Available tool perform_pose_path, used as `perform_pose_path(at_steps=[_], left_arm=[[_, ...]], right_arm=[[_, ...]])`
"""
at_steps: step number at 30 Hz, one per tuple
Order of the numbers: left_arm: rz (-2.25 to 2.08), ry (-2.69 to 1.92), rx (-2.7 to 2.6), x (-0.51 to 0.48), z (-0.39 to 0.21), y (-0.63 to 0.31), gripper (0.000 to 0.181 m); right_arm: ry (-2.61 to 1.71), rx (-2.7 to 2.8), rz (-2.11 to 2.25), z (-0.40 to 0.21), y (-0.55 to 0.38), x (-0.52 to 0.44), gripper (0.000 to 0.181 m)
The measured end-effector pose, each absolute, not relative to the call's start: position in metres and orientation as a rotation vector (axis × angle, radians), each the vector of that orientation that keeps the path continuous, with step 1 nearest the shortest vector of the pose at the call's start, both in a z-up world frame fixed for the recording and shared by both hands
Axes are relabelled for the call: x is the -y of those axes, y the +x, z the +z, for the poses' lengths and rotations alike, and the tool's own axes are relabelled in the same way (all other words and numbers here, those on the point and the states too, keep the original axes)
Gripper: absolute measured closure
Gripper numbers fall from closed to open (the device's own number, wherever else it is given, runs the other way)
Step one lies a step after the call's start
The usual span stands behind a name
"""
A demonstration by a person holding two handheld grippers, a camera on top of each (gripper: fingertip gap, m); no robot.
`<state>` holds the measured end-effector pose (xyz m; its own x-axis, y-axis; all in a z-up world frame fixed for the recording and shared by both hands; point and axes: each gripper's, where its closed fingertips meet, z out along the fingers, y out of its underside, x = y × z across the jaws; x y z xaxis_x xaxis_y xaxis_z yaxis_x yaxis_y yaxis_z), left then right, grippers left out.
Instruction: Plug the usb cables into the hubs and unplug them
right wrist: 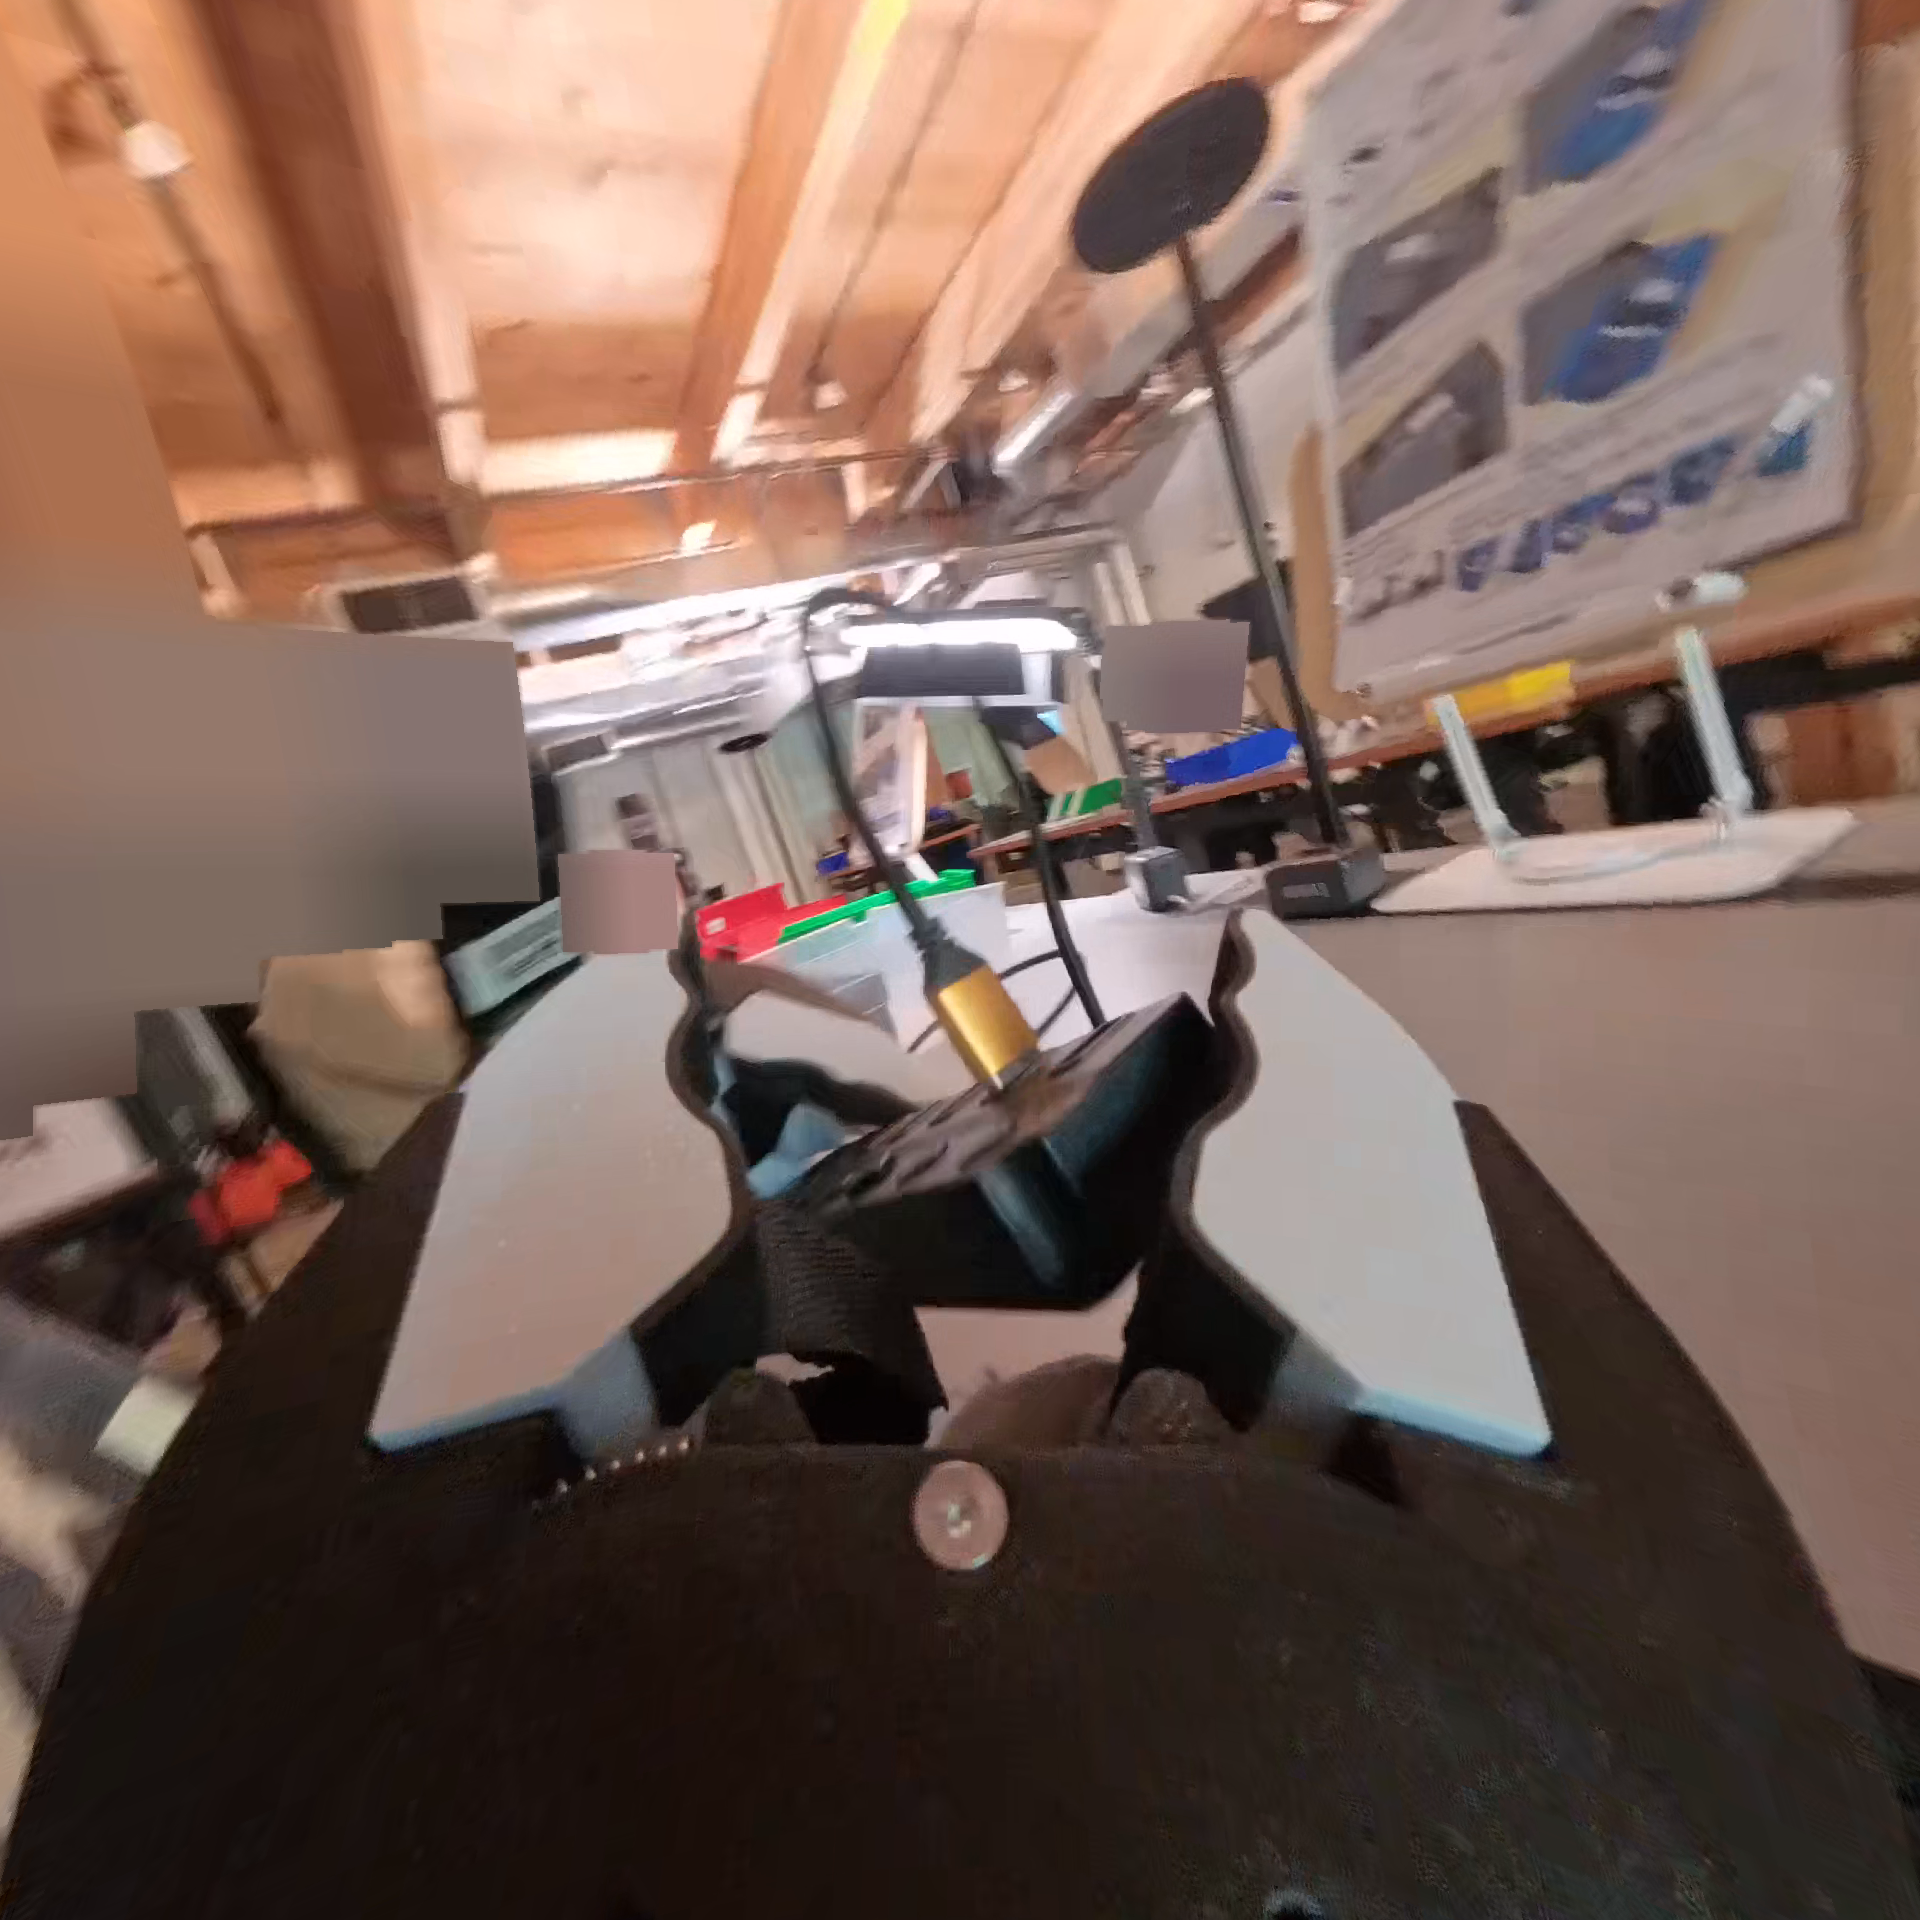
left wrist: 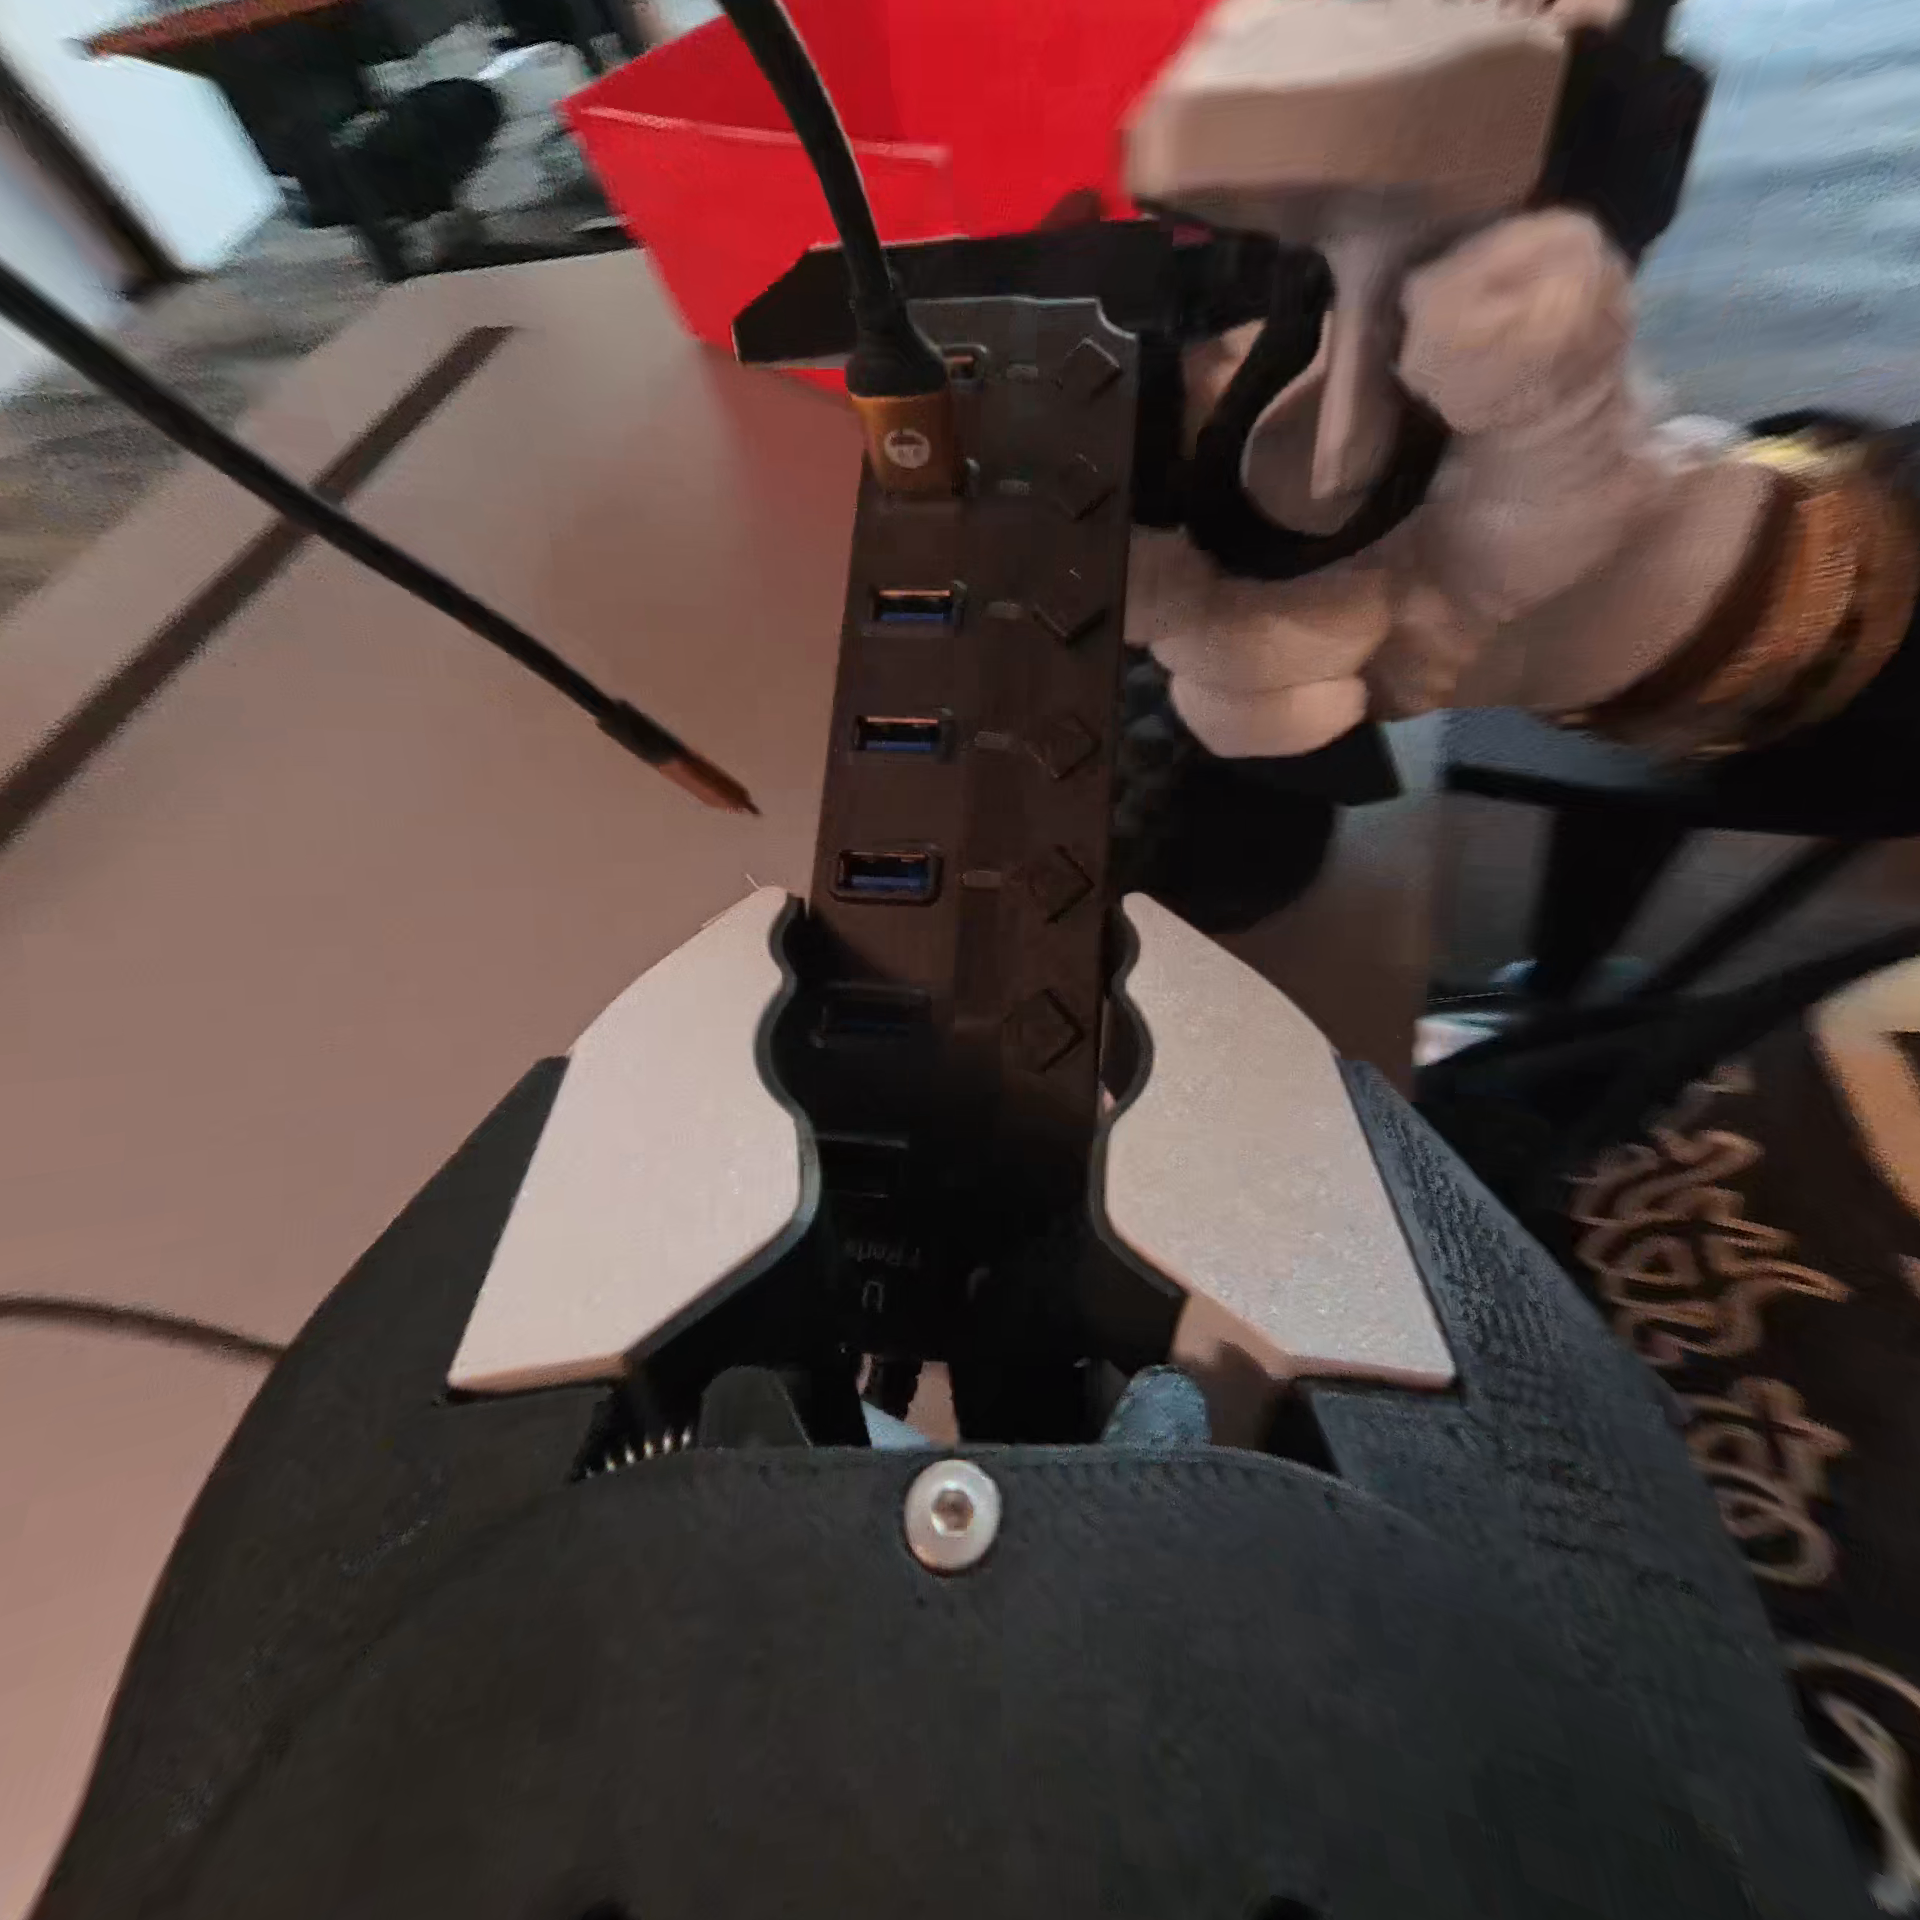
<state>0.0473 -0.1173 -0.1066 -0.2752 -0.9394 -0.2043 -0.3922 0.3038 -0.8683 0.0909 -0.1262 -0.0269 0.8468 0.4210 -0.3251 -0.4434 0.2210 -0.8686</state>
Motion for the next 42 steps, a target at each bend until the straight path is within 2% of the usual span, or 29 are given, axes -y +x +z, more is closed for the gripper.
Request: perform_pose_path(at_steps=[6,7,11,12,13,14,17,23,25,29,32,38,42], left_arm=[[-0.835,-1.204,-1.488,0.079,-0.081,0.037,0.127],[-0.840,-1.205,-1.419,0.072,-0.074,0.034,0.127],[-0.801,-1.191,-1.346,0.066,-0.064,0.028,0.127],[-0.771,-1.181,-1.354,0.068,-0.065,0.028,0.127],[-0.754,-1.175,-1.361,0.070,-0.066,0.028,0.127],[-0.713,-1.164,-1.330,0.066,-0.063,0.026,0.127],[-0.750,-1.103,-1.296,0.062,-0.047,0.010,0.130],[-0.905,-1.052,-1.026,0.030,-0.018,-0.080,0.134],[-0.956,-0.997,-0.846,0.004,-0.009,-0.114,0.145],[-1.116,-1.069,-0.725,-0.035,-0.029,-0.132,0.143],[-1.332,-1.076,-0.837,-0.015,-0.030,-0.109,0.140],[-1.204,-1.125,-1.015,-0.003,-0.047,-0.081,0.139],[-1.009,-0.990,-0.923,-0.002,-0.026,-0.087,0.126]], right_arm=[[-1.136,-0.184,0.540,-0.018,0.114,0.114,0.105],[-1.169,-0.140,0.602,-0.022,0.101,0.107,0.111],[-1.408,0.074,0.839,-0.046,0.022,0.066,0.109],[-1.433,0.114,0.857,-0.049,0.008,0.060,0.113],[-1.432,0.144,0.860,-0.048,-0.002,0.055,0.129],[-1.424,0.147,0.852,-0.046,-0.004,0.050,0.137],[-1.416,0.185,0.868,-0.033,0.000,0.038,0.155],[-1.236,0.194,0.537,0.043,0.078,0.056,0.156],[-1.147,0.190,0.419,0.079,0.105,0.076,0.156],[-0.991,0.168,0.214,0.135,0.142,0.132,0.156],[-1.047,0.173,0.196,0.137,0.151,0.149,0.156],[-1.213,0.197,0.250,0.113,0.145,0.129,0.156],[-1.263,0.224,0.340,0.102,0.119,0.114,0.156]])
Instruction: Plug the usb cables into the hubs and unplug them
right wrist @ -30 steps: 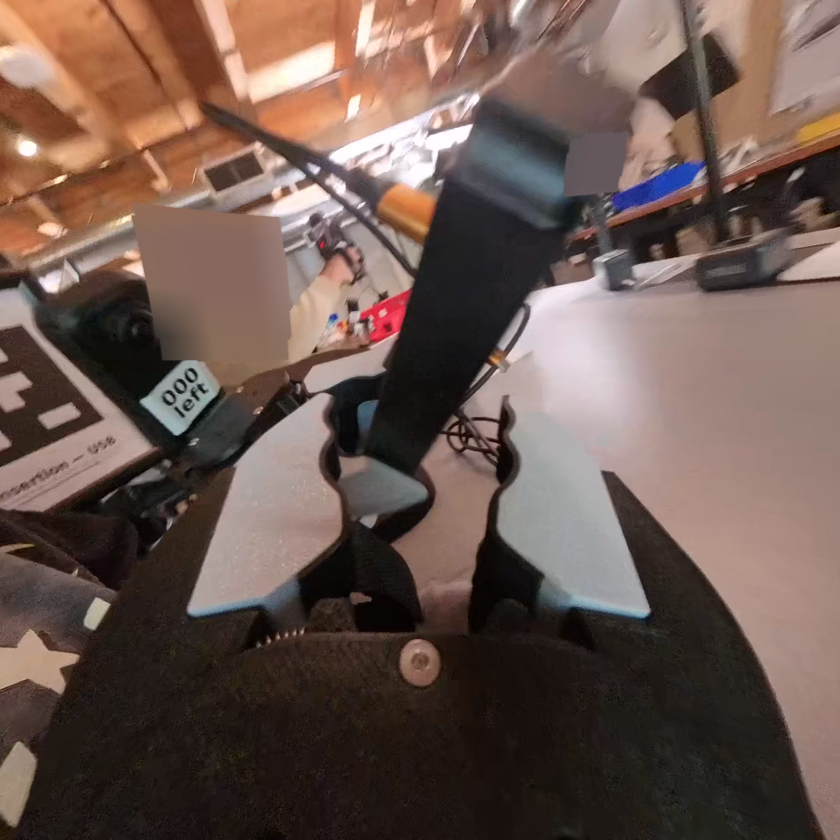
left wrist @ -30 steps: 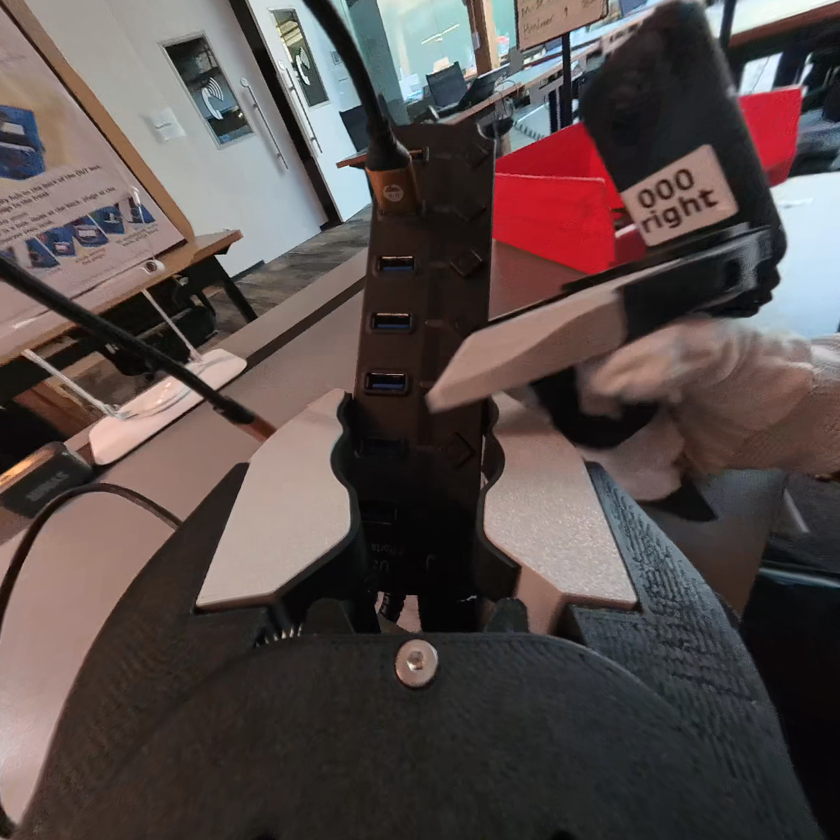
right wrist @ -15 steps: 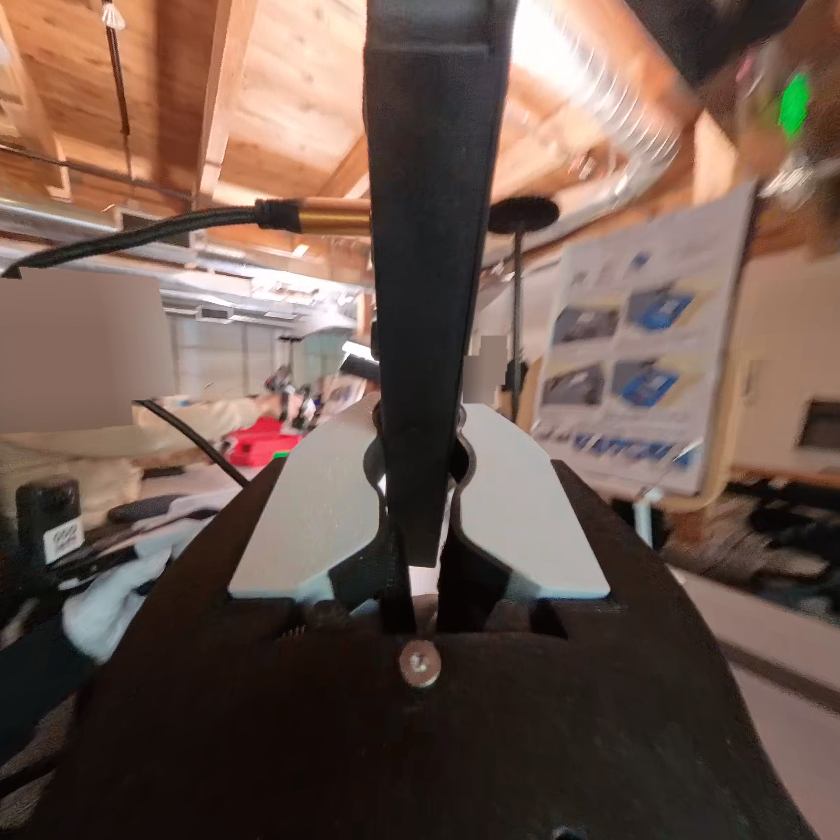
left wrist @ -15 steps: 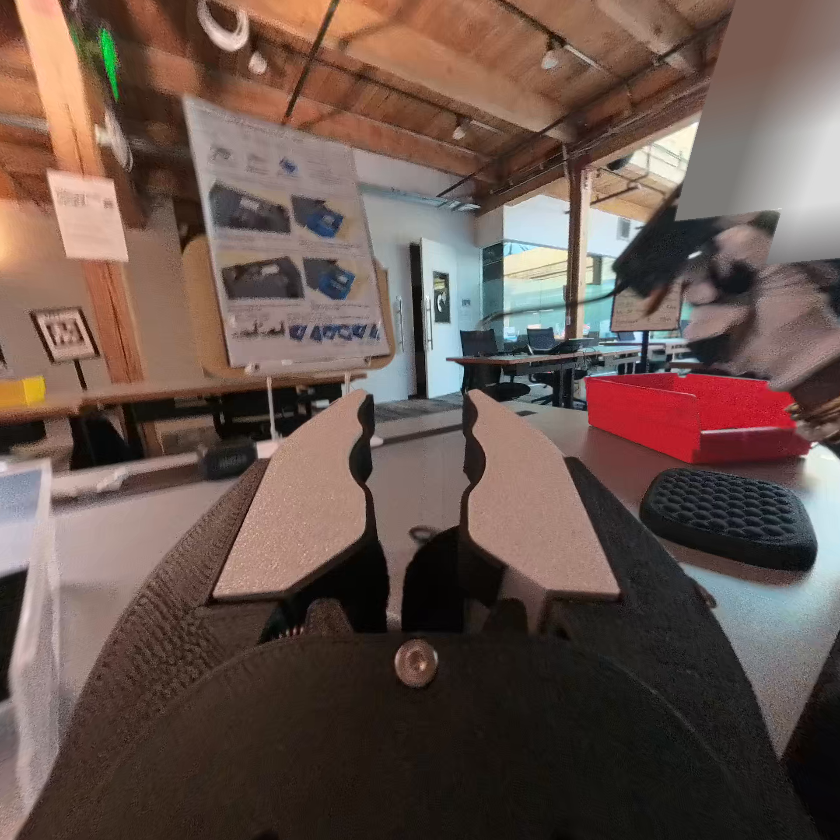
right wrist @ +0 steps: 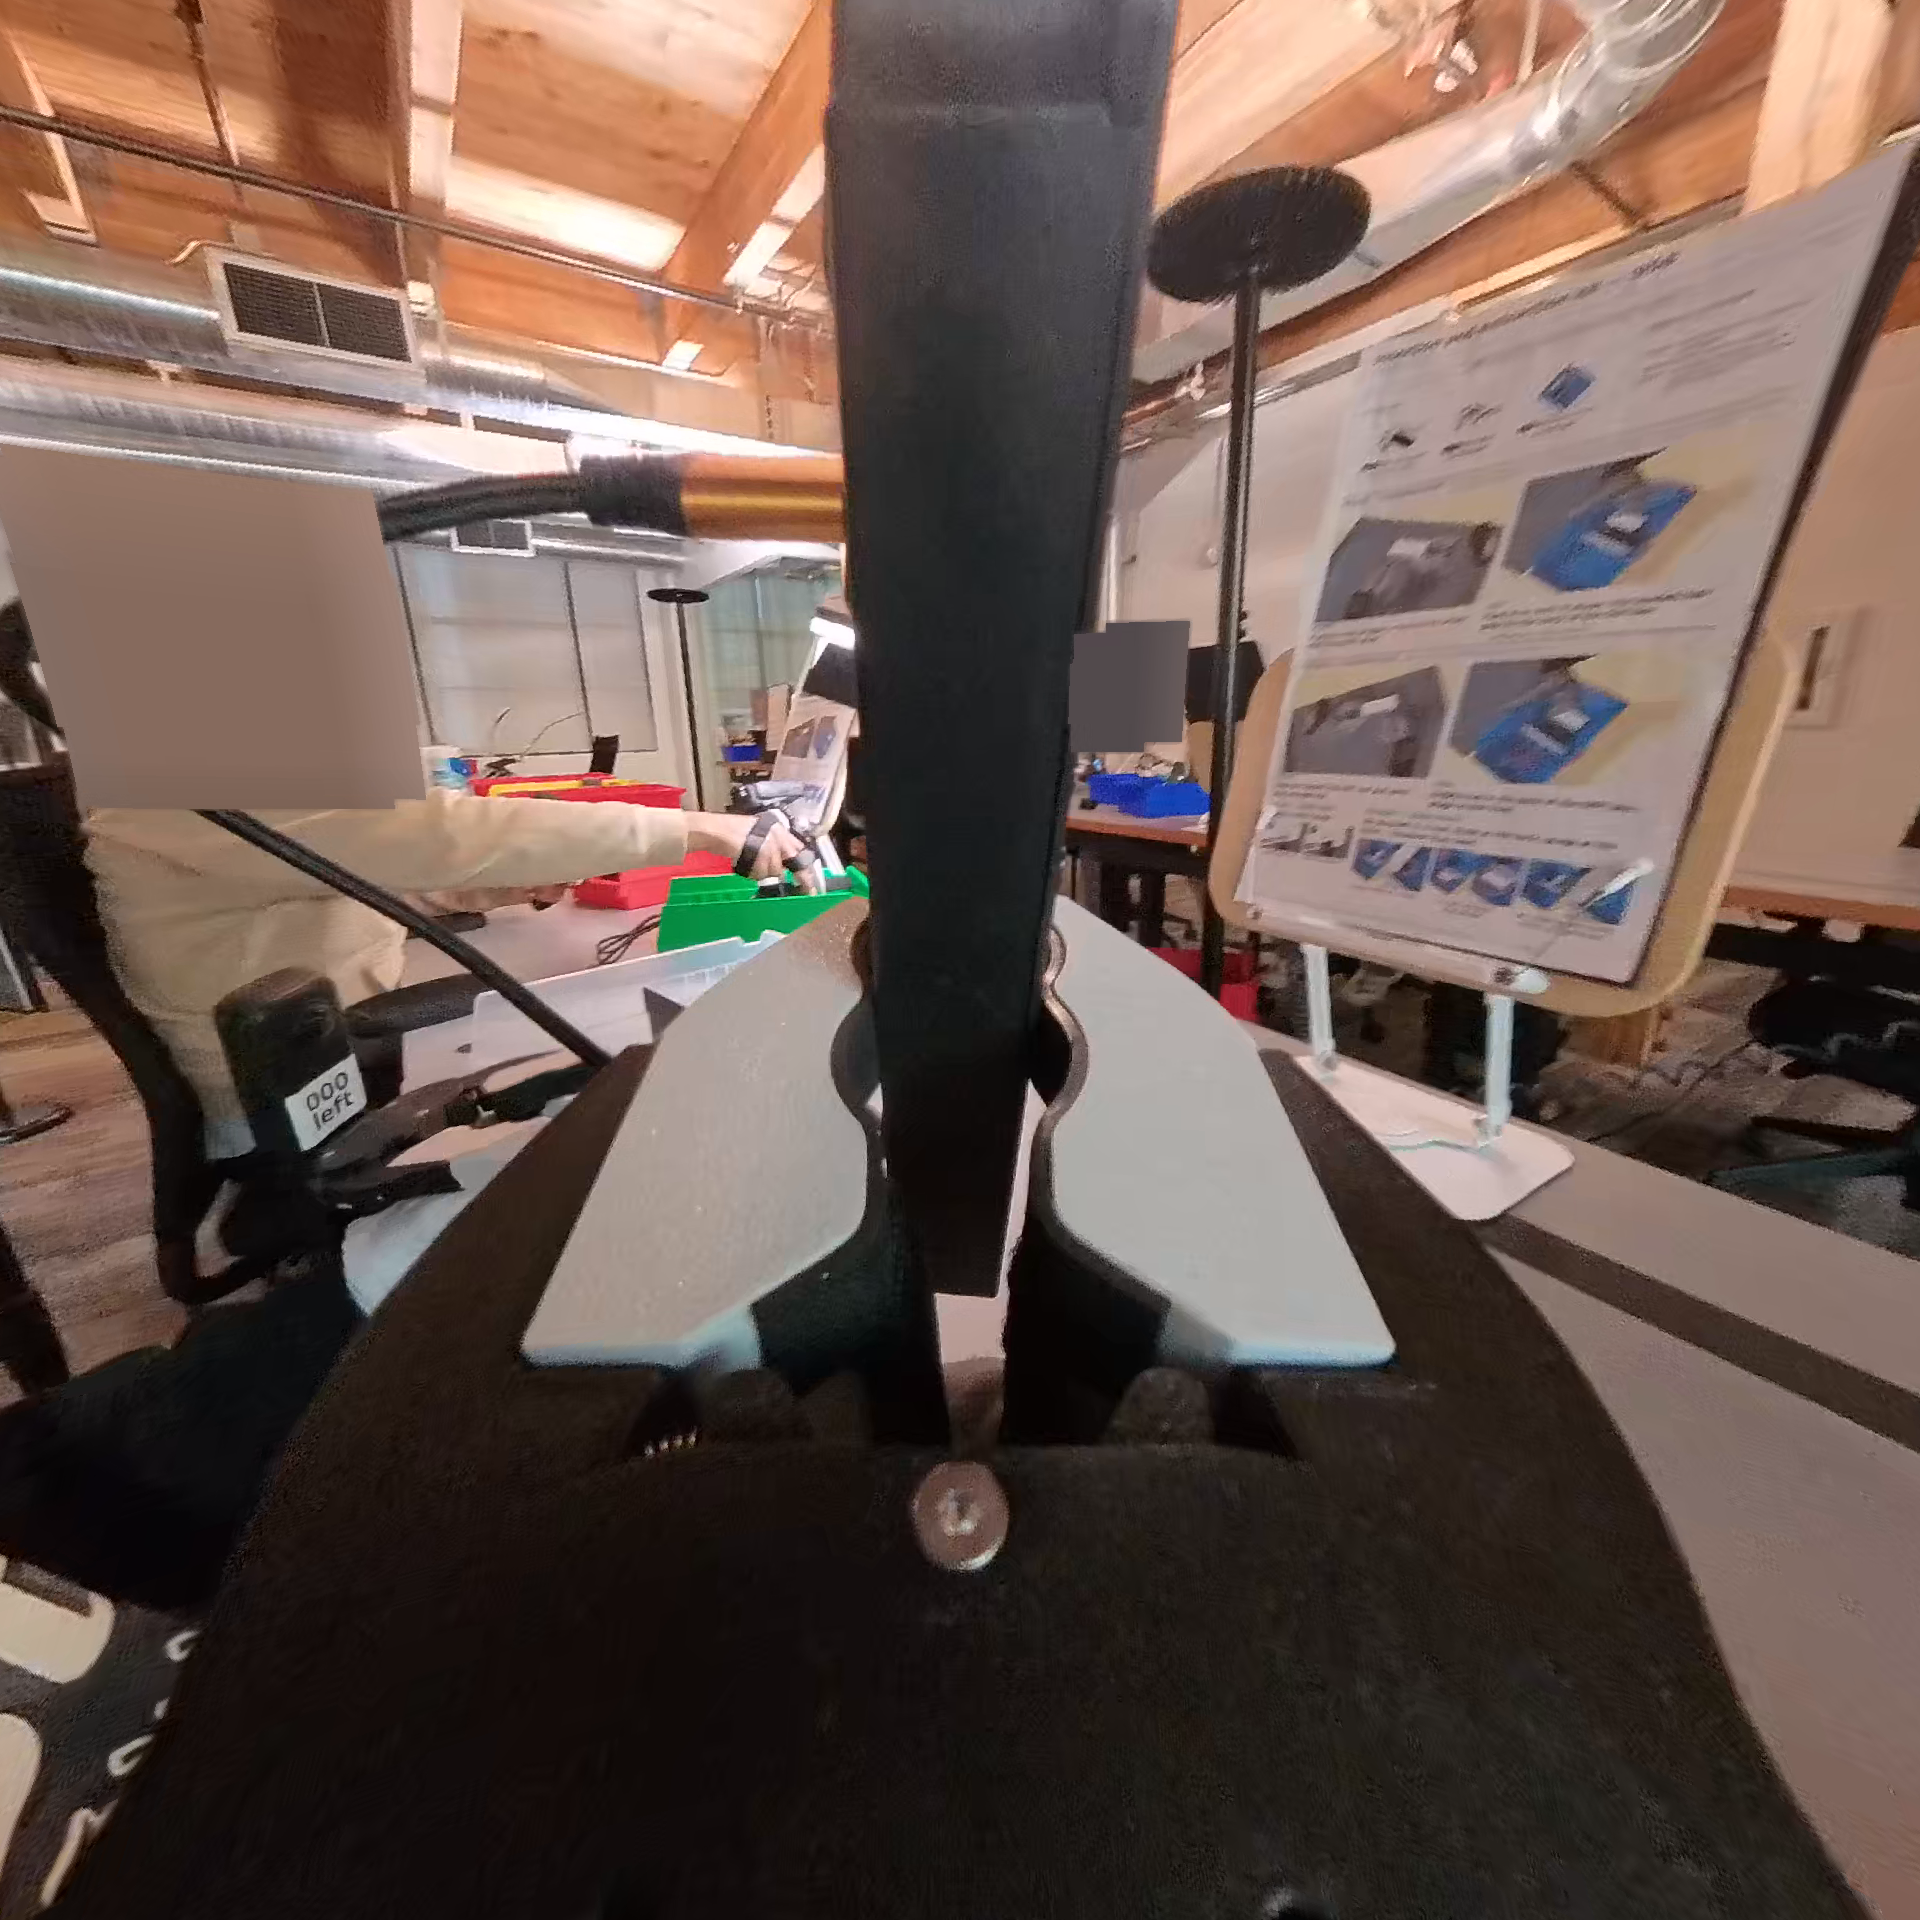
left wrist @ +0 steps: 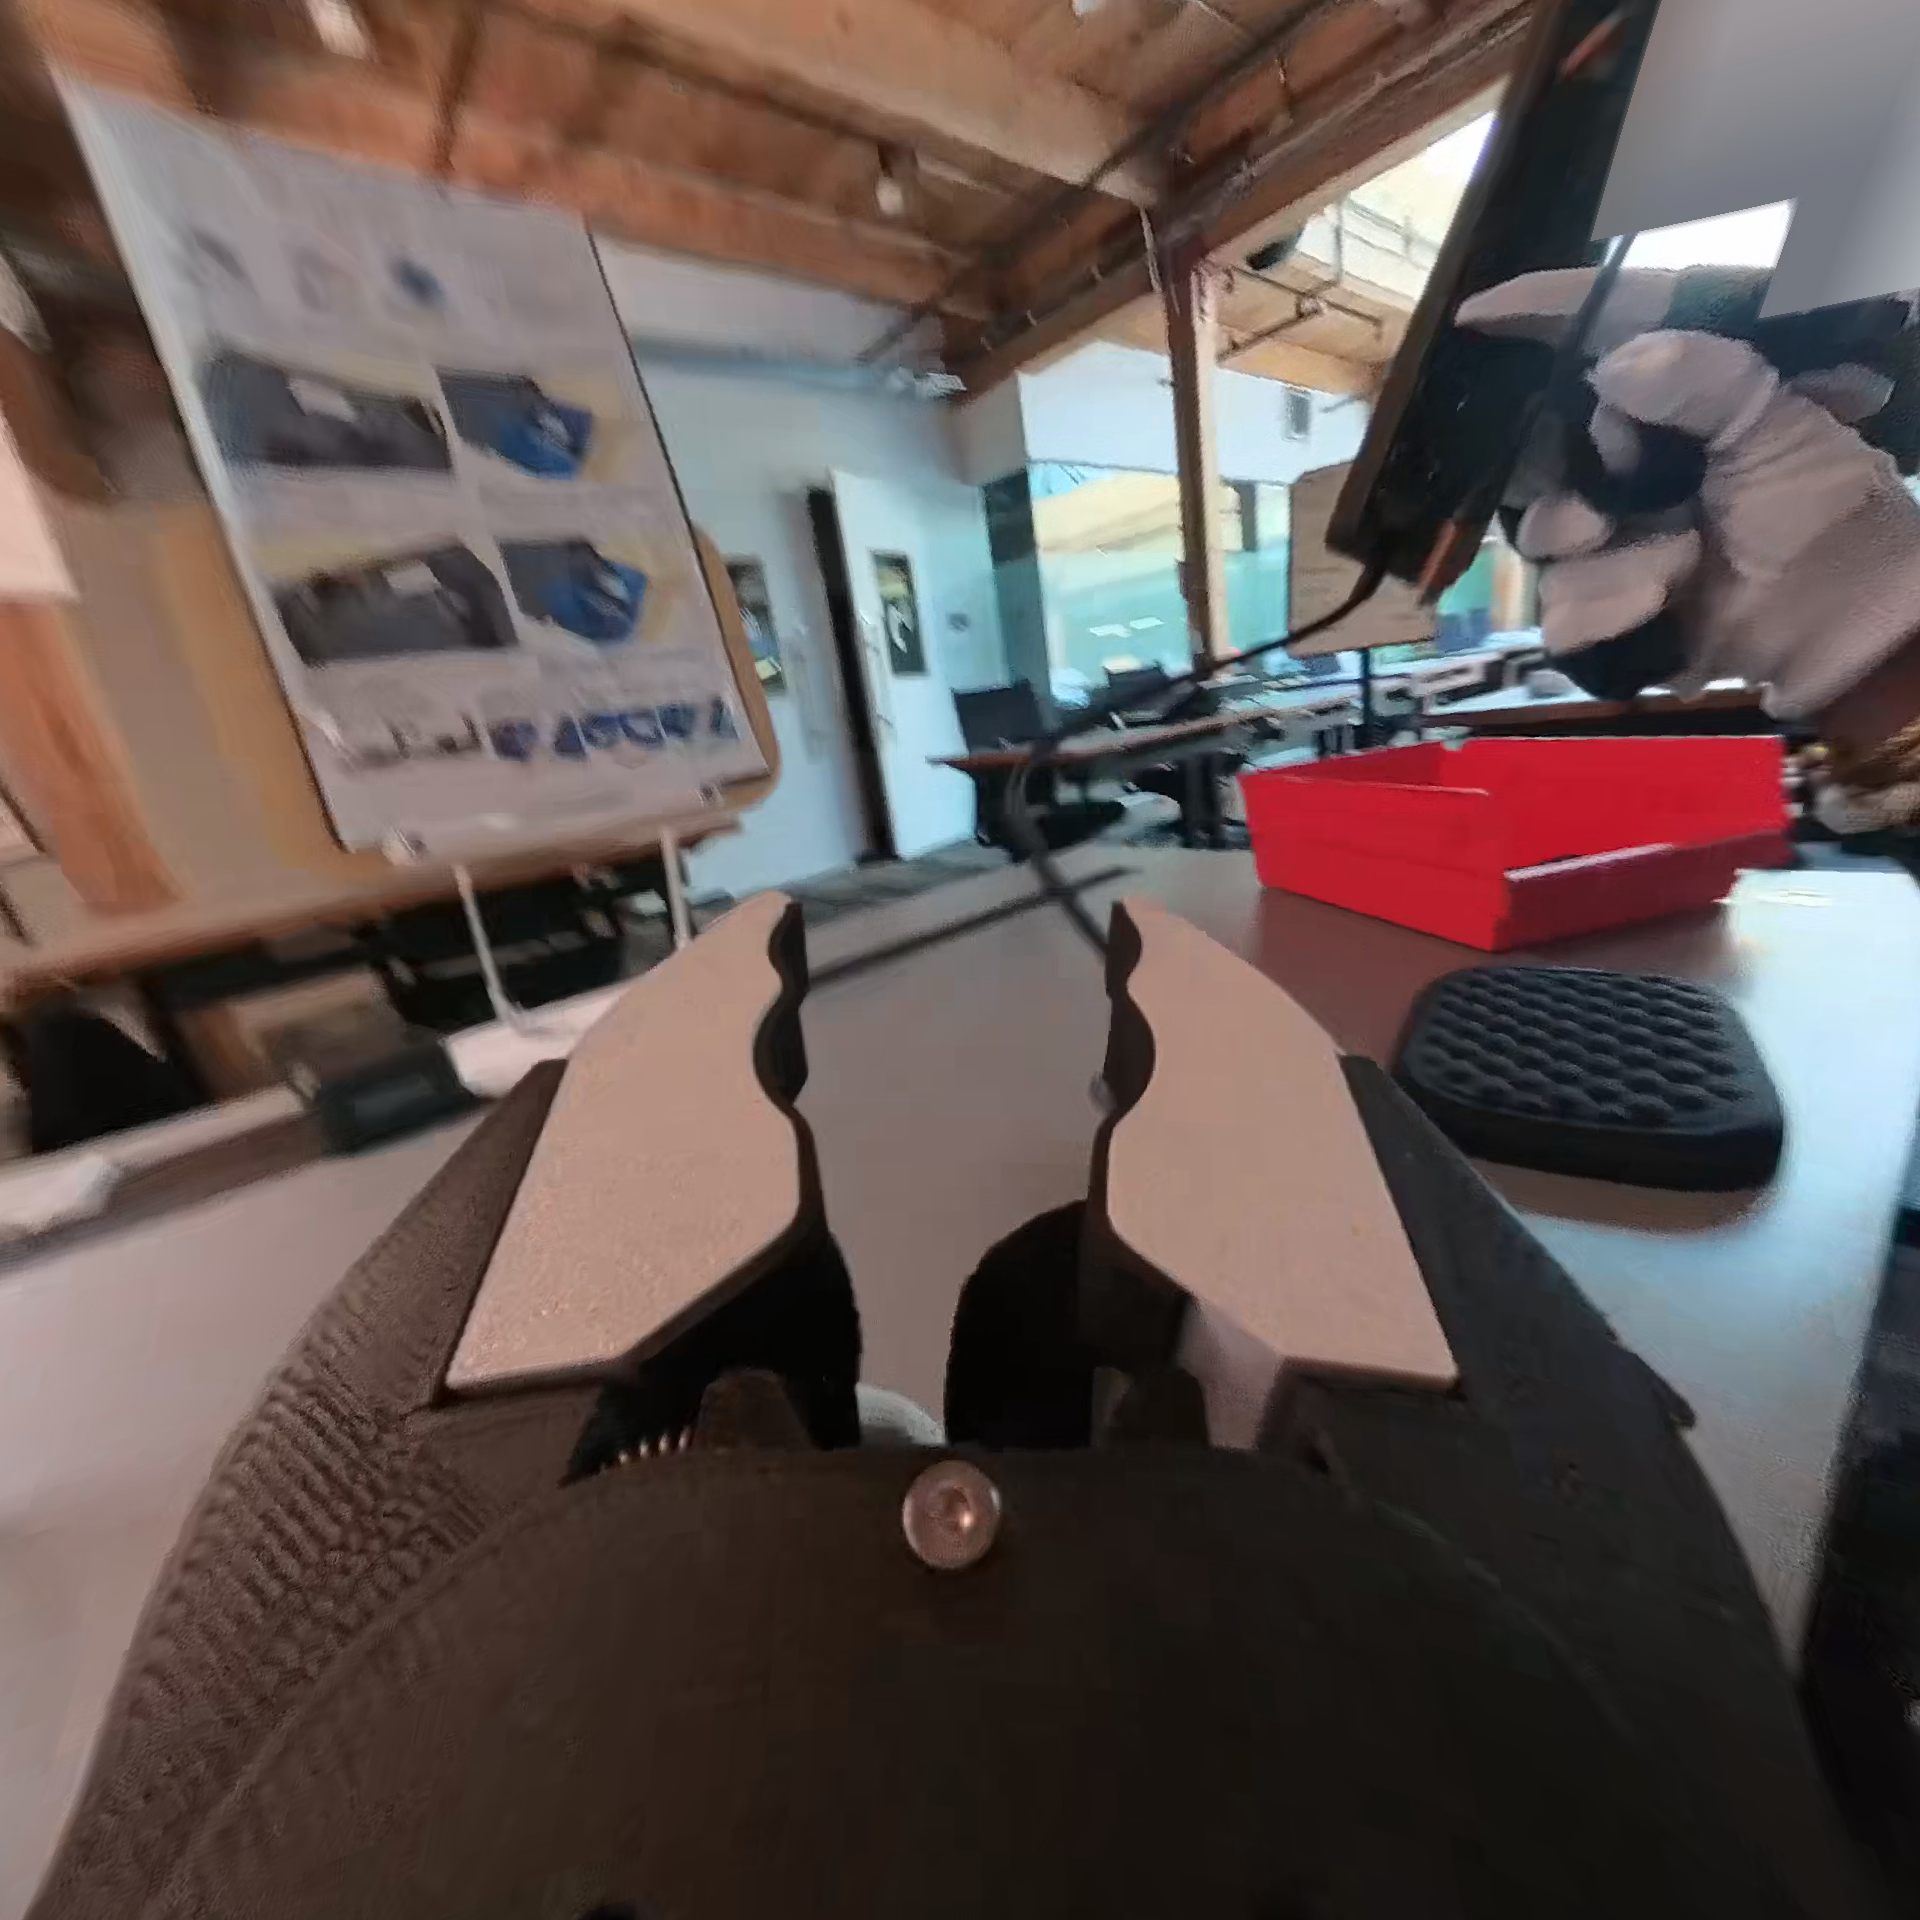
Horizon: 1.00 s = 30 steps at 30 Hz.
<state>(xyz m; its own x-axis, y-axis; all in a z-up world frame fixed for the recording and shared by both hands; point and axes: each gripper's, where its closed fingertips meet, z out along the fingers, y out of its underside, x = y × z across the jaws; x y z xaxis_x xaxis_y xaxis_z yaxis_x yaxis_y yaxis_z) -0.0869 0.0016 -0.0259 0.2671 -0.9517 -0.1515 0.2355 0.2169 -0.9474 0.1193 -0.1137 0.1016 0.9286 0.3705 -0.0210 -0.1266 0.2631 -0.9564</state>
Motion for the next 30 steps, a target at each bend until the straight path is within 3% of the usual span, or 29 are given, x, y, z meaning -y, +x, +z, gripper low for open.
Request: perform_pose_path(at_steps=[7,11,13,16,18,19,23,30], left_arm=[[-0.673,-0.756,-1.097,0.071,0.014,-0.022,0.097],[-0.516,-0.882,-1.256,0.058,0.003,0.011,0.101],[-0.616,-0.935,-1.350,0.064,-0.012,0.022,0.118],[-0.657,-0.914,-1.437,0.069,-0.019,0.016,0.121],[-0.594,-0.955,-1.624,0.064,-0.038,0.008,0.121],[-0.585,-0.976,-1.729,0.063,-0.049,0.003,0.122],[-0.656,-1.008,-2.120,0.080,-0.095,-0.003,0.122],[-0.467,-1.105,-2.536,0.097,-0.178,0.027,0.122]], right_arm=[[-1.208,0.137,0.673,0.065,0.034,0.069,0.156],[-1.275,0.211,0.746,0.045,-0.006,0.062,0.156],[-1.290,0.219,0.735,0.043,-0.009,0.064,0.155],[-1.457,0.466,0.705,0.029,-0.010,0.077,0.150],[-1.602,0.602,0.640,0.023,0.012,0.094,0.109],[-1.657,0.638,0.530,0.020,0.031,0.101,0.103],[-1.652,0.776,0.132,0.019,0.082,0.140,0.108],[-1.529,0.748,0.060,0.056,0.092,0.185,0.113]])
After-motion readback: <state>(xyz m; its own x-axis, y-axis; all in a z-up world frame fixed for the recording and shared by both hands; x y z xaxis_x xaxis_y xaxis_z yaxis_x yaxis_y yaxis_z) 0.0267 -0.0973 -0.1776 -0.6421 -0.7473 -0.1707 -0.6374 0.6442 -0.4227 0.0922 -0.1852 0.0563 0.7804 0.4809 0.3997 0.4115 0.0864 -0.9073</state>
